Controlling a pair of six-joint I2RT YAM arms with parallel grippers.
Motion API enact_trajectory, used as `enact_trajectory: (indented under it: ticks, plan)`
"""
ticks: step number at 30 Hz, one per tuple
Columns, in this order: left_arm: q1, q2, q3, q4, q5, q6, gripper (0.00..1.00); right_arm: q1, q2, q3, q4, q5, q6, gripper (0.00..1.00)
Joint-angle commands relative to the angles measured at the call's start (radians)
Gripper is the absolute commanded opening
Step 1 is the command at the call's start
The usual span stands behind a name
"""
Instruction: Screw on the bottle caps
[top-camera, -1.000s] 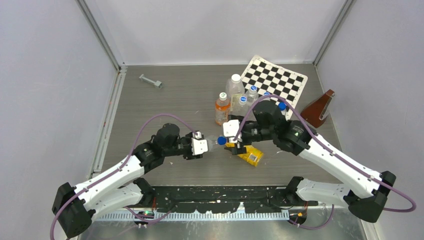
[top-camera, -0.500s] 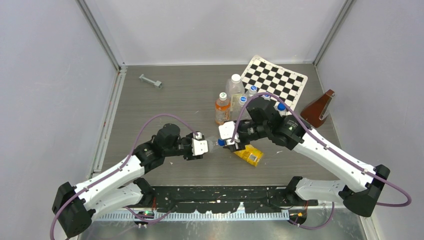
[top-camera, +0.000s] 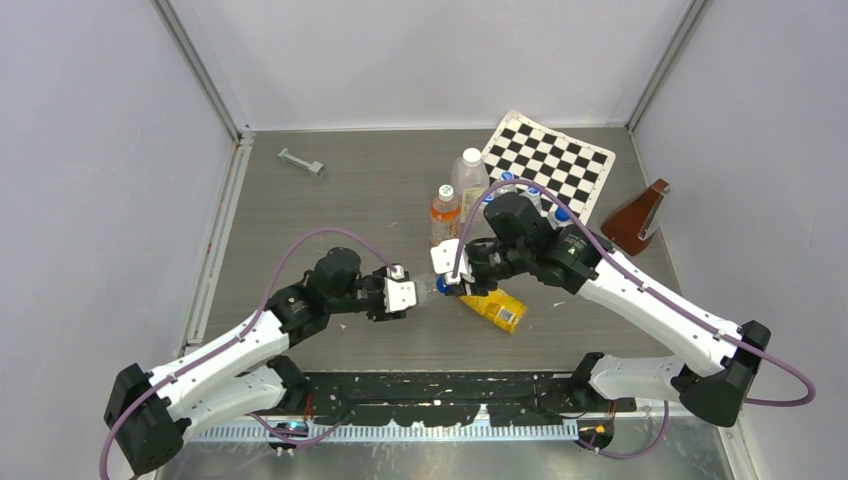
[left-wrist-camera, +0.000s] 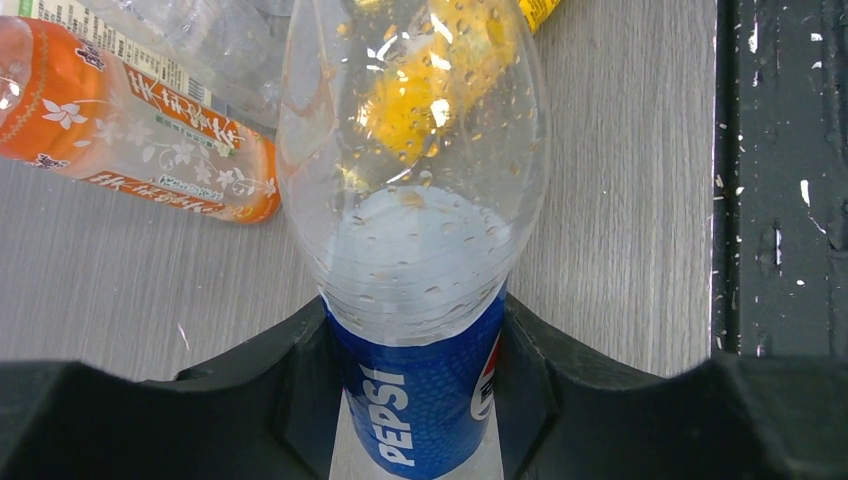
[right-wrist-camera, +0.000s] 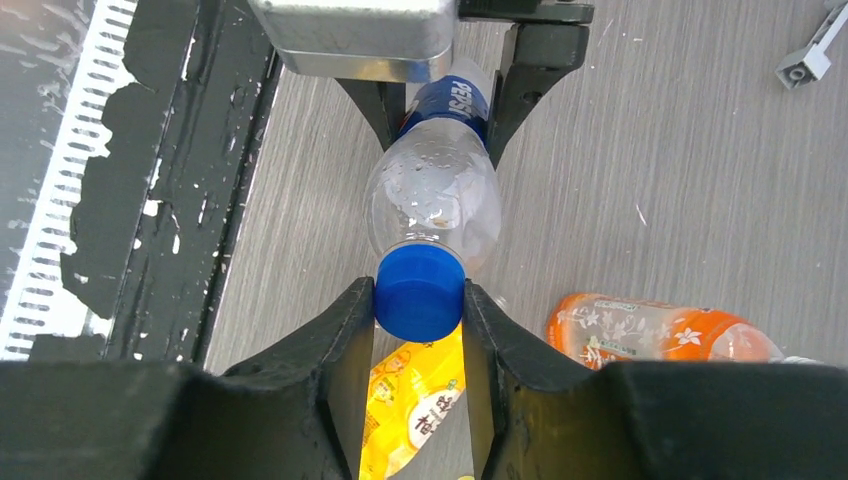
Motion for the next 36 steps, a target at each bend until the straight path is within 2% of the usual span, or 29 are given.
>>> enact_trajectory:
  ticks: [1, 2, 3, 4, 7, 10, 12, 17, 27, 36]
  plan:
    - [-0.004, -0.009, 0.047, 0.022, 0.02, -0.002, 0.51, 0.001, -0.011, 0.017, 0.064, 0.064, 0.182, 0.26]
    - [-0.004, -0.011, 0.046, 0.024, 0.014, -0.003, 0.51, 0.001, -0.016, -0.004, 0.118, 0.088, 0.237, 0.2]
    - [-0.005, -0.013, 0.044, 0.026, 0.007, -0.002, 0.51, 0.001, -0.029, -0.017, 0.148, 0.143, 0.352, 0.07]
    - [-0.004, -0.015, 0.043, 0.029, -0.001, 0.0, 0.51, 0.001, -0.038, -0.046, 0.215, 0.207, 0.496, 0.02]
    - [-0.005, -0.017, 0.041, 0.033, -0.036, 0.003, 0.51, 0.001, -0.092, -0.114, 0.354, 0.411, 0.838, 0.01]
    - [-0.005, -0.011, 0.041, 0.034, -0.053, 0.009, 0.5, 0.001, -0.127, -0.133, 0.347, 0.637, 1.183, 0.01]
    - [-0.006, -0.008, 0.04, 0.035, -0.059, 0.011, 0.5, -0.001, -0.142, -0.137, 0.324, 0.713, 1.355, 0.01]
    - [-0.008, -0.01, 0.037, 0.039, -0.092, 0.02, 0.5, -0.003, -0.132, -0.16, 0.334, 0.741, 1.529, 0.01]
    - [-0.016, -0.027, 0.021, 0.077, -0.195, 0.018, 0.5, -0.014, -0.197, -0.193, 0.447, 0.808, 1.578, 0.01]
    - [-0.047, -0.042, -0.015, 0.161, -0.527, 0.055, 0.46, -0.014, -0.183, -0.193, 0.463, 0.774, 1.71, 0.01]
